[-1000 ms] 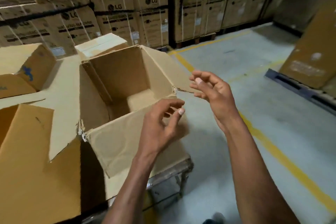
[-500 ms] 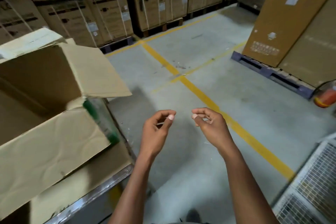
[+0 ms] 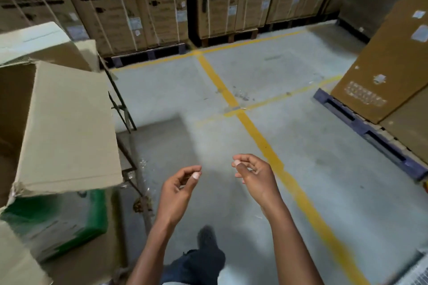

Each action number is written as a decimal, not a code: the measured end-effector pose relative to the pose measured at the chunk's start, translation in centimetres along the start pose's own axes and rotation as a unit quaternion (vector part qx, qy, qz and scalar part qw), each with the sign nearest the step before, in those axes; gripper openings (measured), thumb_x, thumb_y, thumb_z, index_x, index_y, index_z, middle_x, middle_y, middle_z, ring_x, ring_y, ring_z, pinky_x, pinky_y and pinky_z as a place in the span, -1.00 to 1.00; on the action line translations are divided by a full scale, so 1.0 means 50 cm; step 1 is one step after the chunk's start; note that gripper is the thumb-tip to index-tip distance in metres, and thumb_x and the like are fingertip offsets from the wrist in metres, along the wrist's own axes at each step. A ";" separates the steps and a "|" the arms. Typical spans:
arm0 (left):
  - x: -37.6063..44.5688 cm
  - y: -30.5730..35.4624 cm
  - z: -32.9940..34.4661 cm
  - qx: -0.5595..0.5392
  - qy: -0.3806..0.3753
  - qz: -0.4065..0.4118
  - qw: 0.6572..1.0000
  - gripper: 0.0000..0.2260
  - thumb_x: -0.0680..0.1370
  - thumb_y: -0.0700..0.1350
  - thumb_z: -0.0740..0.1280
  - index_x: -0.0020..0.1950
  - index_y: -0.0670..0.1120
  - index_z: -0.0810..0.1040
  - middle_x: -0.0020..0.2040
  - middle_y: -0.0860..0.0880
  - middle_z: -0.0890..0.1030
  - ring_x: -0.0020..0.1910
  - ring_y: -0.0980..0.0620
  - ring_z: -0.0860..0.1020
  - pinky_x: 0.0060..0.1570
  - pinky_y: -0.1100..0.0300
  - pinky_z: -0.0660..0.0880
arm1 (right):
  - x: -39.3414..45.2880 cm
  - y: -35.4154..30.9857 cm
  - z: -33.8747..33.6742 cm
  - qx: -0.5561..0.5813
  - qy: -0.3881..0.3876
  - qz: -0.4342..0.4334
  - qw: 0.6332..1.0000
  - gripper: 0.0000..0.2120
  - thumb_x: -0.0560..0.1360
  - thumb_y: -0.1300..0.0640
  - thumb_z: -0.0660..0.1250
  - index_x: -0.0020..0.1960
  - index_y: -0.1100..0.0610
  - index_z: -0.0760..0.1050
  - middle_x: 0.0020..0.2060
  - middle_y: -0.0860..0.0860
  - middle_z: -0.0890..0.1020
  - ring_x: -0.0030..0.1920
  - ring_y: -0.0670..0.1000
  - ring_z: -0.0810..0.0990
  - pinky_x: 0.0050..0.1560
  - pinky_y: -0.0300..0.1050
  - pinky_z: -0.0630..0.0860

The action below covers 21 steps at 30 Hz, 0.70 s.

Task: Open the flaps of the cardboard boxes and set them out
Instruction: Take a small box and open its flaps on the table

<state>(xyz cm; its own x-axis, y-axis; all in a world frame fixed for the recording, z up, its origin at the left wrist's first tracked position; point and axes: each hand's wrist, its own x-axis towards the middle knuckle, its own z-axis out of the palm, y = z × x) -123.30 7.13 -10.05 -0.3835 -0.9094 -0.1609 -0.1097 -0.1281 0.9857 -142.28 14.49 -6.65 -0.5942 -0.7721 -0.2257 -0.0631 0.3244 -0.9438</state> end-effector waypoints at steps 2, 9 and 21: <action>0.087 -0.001 0.006 -0.010 0.015 -0.008 1.000 -0.85 0.61 -0.15 0.36 0.08 0.04 0.69 0.01 0.08 0.73 -0.01 0.16 0.63 0.00 0.26 0.49 | 0.088 -0.012 0.013 -0.013 -0.016 -0.007 1.000 -0.89 0.56 0.17 0.38 0.03 0.00 0.65 -0.07 -0.05 0.72 -0.17 0.01 0.70 -0.17 -0.30 0.51; 0.384 0.083 0.013 -0.060 0.071 -0.006 0.996 -0.90 0.59 -0.11 0.39 0.04 0.02 0.69 0.01 0.05 0.73 -0.06 0.14 0.62 -0.05 0.34 0.50 | 0.401 -0.107 0.067 -0.045 -0.060 -0.025 0.997 -0.88 0.56 0.15 0.37 0.01 -0.05 0.64 -0.09 -0.06 0.72 -0.17 0.04 0.70 -0.19 -0.27 0.48; 0.723 0.124 -0.149 -0.065 0.290 -0.025 0.955 -0.85 0.63 -0.07 0.31 0.07 0.03 0.68 0.00 0.04 0.72 -0.04 0.03 0.64 -0.06 0.26 0.53 | 0.875 -0.278 0.352 -0.070 -0.269 -0.074 0.958 -0.89 0.57 0.14 0.38 0.04 -0.03 0.64 -0.03 -0.02 0.71 -0.18 -0.02 0.70 -0.09 -0.17 0.53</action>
<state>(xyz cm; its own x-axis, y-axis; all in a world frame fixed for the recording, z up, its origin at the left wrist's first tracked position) -131.02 -29.50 -9.38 0.1947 -0.9624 -0.1895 0.0138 -0.1904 0.9816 -153.29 -33.42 -7.65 -0.0726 -0.9730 -0.2192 -0.2432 0.2305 -0.9422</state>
